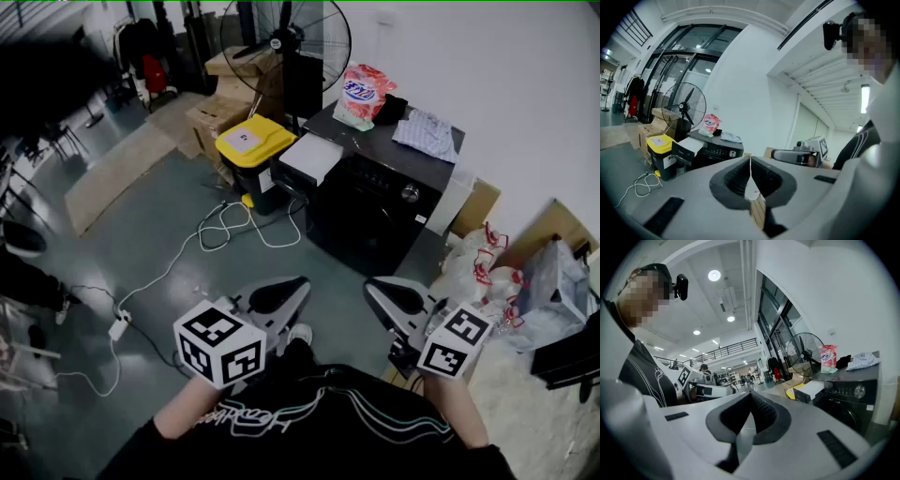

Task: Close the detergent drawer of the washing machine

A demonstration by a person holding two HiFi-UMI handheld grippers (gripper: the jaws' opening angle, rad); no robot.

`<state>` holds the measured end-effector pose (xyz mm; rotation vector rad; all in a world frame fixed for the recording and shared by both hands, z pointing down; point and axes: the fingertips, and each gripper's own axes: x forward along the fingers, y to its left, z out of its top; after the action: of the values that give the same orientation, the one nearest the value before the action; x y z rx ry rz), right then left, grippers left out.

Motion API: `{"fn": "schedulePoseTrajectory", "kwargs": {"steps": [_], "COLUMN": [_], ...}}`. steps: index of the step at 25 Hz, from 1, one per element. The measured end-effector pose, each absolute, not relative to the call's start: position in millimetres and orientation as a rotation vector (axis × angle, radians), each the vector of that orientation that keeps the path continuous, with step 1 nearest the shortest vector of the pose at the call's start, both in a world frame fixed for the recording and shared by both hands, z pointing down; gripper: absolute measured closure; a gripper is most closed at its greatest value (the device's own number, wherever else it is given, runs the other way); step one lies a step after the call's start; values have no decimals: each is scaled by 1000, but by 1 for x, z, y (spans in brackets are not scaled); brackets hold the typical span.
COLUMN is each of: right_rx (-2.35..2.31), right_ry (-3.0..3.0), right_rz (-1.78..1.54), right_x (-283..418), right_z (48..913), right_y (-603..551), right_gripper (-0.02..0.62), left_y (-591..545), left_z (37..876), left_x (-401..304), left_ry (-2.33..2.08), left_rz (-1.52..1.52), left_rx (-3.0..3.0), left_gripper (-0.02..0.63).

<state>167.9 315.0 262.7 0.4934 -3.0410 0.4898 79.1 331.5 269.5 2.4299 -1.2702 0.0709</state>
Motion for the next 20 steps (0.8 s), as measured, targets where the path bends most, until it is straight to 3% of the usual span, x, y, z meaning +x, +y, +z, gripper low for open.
{"fn": "schedulePoseTrajectory", "kwargs": {"steps": [20], "right_rx": [614], "right_ry": [-3009], "right_rz": [663], "right_x": [118], "right_z": [295], "right_y": [183], "right_gripper": [569], "left_y": [202], "left_z": [307], "left_x": [13], "left_ry": [-1234], "left_rz": [32], "left_rx": [2348], "left_gripper": [577]}}
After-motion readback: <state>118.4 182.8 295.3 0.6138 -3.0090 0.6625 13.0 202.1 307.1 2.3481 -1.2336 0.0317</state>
